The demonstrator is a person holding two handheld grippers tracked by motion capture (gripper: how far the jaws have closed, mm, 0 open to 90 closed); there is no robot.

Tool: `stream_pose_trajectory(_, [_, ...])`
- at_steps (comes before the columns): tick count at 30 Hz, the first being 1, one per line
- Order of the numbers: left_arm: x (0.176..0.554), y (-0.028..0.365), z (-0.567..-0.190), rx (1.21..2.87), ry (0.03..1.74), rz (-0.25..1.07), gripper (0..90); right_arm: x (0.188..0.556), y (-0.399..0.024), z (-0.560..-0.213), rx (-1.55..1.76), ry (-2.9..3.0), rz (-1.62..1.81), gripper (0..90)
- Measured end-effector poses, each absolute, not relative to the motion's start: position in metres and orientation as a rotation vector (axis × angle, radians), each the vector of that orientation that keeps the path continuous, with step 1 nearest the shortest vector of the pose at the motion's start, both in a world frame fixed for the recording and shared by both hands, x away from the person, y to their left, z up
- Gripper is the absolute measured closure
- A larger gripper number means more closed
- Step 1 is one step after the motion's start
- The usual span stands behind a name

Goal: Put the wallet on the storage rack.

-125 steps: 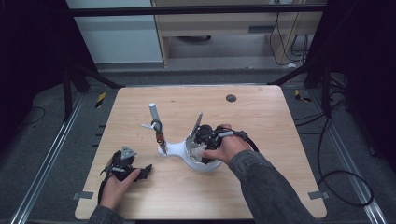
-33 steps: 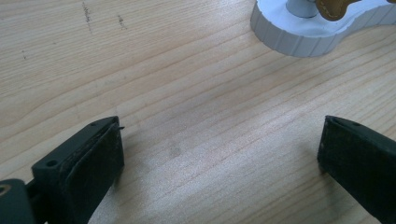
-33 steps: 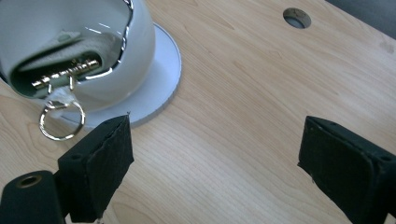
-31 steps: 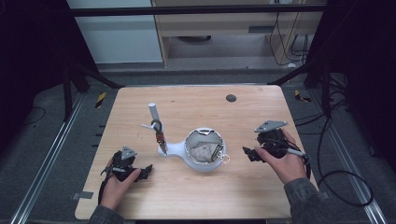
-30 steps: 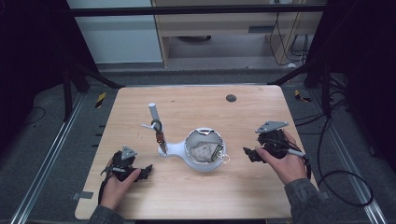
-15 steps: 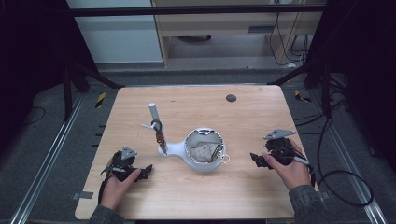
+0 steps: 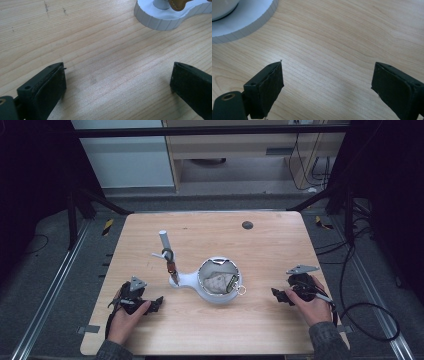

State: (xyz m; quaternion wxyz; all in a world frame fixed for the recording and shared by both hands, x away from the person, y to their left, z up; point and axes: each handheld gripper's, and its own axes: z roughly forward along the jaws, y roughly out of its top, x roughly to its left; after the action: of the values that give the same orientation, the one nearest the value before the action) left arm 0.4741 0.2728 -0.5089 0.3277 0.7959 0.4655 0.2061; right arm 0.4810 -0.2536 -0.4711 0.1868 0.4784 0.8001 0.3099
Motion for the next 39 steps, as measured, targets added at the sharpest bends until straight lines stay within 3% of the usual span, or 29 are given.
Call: stream_pose_trajectory(39, [0.474, 0.273, -0.509, 2.085, 1.217, 0.536, 0.0, 0.498, -0.248, -0.512, 1.456, 2.086, 0.886, 1.0])
